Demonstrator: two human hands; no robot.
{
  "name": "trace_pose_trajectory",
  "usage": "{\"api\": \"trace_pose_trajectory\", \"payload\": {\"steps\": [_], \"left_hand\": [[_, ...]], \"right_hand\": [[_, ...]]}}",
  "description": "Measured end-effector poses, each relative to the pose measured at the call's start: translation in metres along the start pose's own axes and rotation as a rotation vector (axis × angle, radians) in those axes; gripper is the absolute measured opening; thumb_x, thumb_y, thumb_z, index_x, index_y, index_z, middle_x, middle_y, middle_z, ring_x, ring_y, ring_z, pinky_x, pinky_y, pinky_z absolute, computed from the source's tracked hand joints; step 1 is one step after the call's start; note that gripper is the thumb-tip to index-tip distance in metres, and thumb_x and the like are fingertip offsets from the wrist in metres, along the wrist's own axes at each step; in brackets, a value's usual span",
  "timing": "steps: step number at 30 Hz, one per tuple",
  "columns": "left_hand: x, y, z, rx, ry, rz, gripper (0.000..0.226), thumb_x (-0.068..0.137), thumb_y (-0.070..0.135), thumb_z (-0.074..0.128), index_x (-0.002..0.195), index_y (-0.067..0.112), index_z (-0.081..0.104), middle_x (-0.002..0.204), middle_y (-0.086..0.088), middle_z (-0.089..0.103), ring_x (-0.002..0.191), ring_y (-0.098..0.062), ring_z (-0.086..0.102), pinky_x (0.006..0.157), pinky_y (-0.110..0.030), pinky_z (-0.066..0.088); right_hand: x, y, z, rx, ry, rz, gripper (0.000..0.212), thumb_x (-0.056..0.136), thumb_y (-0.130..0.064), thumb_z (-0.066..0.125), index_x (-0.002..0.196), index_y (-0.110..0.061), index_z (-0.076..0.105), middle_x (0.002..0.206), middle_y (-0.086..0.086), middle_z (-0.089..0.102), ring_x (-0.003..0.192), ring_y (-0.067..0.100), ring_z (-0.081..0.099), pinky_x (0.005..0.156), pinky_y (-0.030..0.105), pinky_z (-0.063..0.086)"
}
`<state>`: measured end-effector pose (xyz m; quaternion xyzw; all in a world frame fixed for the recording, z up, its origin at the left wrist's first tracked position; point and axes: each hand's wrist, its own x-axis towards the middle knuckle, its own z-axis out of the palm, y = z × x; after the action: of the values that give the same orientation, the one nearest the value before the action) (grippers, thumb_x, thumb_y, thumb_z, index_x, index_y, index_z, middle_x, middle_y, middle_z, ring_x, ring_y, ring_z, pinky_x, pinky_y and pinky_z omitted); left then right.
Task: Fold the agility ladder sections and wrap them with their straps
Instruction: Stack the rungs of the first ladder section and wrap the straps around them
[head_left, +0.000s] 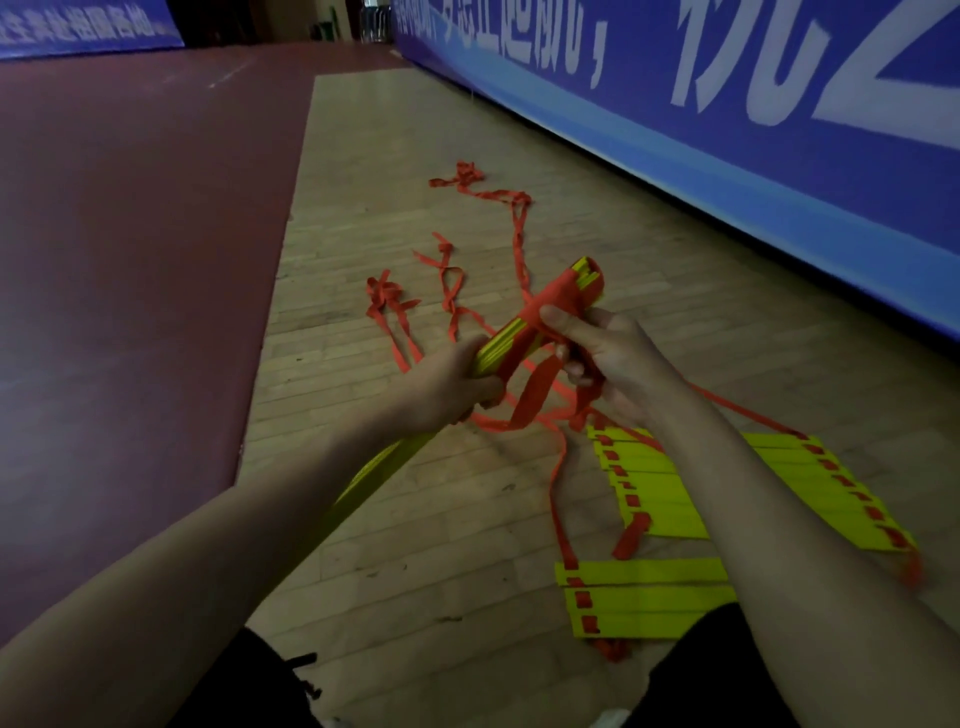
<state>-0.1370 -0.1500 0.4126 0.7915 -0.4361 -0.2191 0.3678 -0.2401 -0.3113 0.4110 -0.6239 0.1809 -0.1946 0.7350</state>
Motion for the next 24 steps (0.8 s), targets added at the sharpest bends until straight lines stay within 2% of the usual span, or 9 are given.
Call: {"api": "trace_pose_trajectory", "payload": {"steps": [3, 5, 8, 10, 12, 16, 19, 22, 24], "left_hand": [[-0.005, 0.013, -0.009, -0.045, -0.118, -0.033, 0.021, 0.092, 0.003, 0.053, 0.112, 0.004, 0.051, 0.079, -0.007, 0.064, 0.062, -0.026, 0.054, 0.053, -0.036, 0.045], [-0.009, 0.014, -0.016, -0.085, -0.171, -0.059, 0.015, 0.092, 0.002, 0.052, 0.107, 0.004, 0.053, 0.082, -0.012, 0.064, 0.062, -0.027, 0.053, 0.05, -0.032, 0.044], [-0.015, 0.002, -0.024, -0.159, -0.204, -0.12, 0.012, 0.091, 0.004, 0.054, 0.103, 0.006, 0.056, 0.087, -0.018, 0.064, 0.059, -0.026, 0.054, 0.049, -0.03, 0.044], [-0.019, -0.009, -0.031, -0.176, -0.229, -0.149, 0.013, 0.091, 0.005, 0.054, 0.103, 0.007, 0.057, 0.086, -0.015, 0.067, 0.058, -0.023, 0.055, 0.05, -0.03, 0.046], [-0.022, -0.019, -0.04, -0.196, -0.243, -0.151, 0.012, 0.091, 0.006, 0.054, 0.102, 0.012, 0.057, 0.086, -0.014, 0.068, 0.059, -0.022, 0.056, 0.052, -0.03, 0.046], [-0.03, -0.033, -0.064, -0.24, -0.23, -0.151, 0.016, 0.091, 0.004, 0.054, 0.099, 0.019, 0.056, 0.091, -0.018, 0.063, 0.061, -0.026, 0.053, 0.05, -0.029, 0.044], [-0.037, -0.041, -0.073, -0.268, -0.221, -0.172, 0.016, 0.091, 0.005, 0.053, 0.105, 0.013, 0.056, 0.091, -0.017, 0.062, 0.062, -0.025, 0.054, 0.05, -0.029, 0.044], [-0.039, -0.043, -0.074, -0.351, -0.217, -0.193, 0.014, 0.09, 0.004, 0.054, 0.103, 0.009, 0.057, 0.083, -0.013, 0.067, 0.061, -0.026, 0.054, 0.051, -0.029, 0.044], [-0.039, -0.043, -0.074, -0.392, -0.221, -0.197, 0.011, 0.089, 0.004, 0.055, 0.099, 0.008, 0.058, 0.07, -0.004, 0.068, 0.06, -0.026, 0.054, 0.052, -0.029, 0.044]], "right_hand": [[-0.012, -0.004, -0.015, -0.094, -0.159, 0.016, 0.003, 0.088, -0.009, 0.062, 0.086, -0.009, 0.061, 0.062, 0.0, 0.065, 0.047, 0.008, 0.051, 0.047, 0.018, 0.039], [-0.016, -0.005, -0.017, -0.201, -0.217, 0.018, 0.003, 0.088, -0.006, 0.061, 0.086, -0.008, 0.062, 0.065, 0.0, 0.068, 0.051, 0.007, 0.055, 0.051, 0.018, 0.043], [-0.019, 0.002, -0.008, -0.338, -0.26, 0.052, 0.004, 0.086, -0.008, 0.063, 0.083, -0.009, 0.063, 0.067, 0.001, 0.071, 0.051, 0.008, 0.057, 0.057, 0.026, 0.039], [-0.02, 0.01, 0.001, -0.365, -0.264, 0.091, 0.003, 0.084, -0.009, 0.065, 0.082, -0.01, 0.063, 0.069, 0.002, 0.072, 0.052, 0.01, 0.058, 0.061, 0.03, 0.037], [-0.022, 0.011, 0.011, -0.38, -0.255, 0.1, 0.003, 0.083, -0.009, 0.067, 0.082, -0.007, 0.066, 0.068, 0.0, 0.071, 0.055, 0.011, 0.058, 0.063, 0.027, 0.041], [-0.026, -0.005, 0.036, -0.41, -0.236, 0.078, 0.009, 0.078, -0.012, 0.072, 0.085, -0.006, 0.073, 0.084, 0.006, 0.069, 0.079, 0.016, 0.061, 0.074, 0.027, 0.048], [-0.029, -0.015, 0.053, -0.508, -0.308, 0.029, 0.01, 0.081, -0.004, 0.068, 0.09, -0.006, 0.072, 0.088, 0.006, 0.07, 0.079, 0.01, 0.064, 0.071, 0.017, 0.05], [-0.033, -0.018, 0.061, -0.497, -0.359, 0.024, 0.015, 0.086, 0.0, 0.061, 0.099, -0.001, 0.07, 0.089, -0.003, 0.072, 0.082, -0.002, 0.066, 0.074, 0.011, 0.048], [-0.036, -0.014, 0.06, -0.425, -0.38, 0.023, 0.015, 0.089, 0.0, 0.057, 0.1, -0.001, 0.067, 0.086, -0.005, 0.072, 0.08, 0.001, 0.067, 0.074, 0.013, 0.05]]}}
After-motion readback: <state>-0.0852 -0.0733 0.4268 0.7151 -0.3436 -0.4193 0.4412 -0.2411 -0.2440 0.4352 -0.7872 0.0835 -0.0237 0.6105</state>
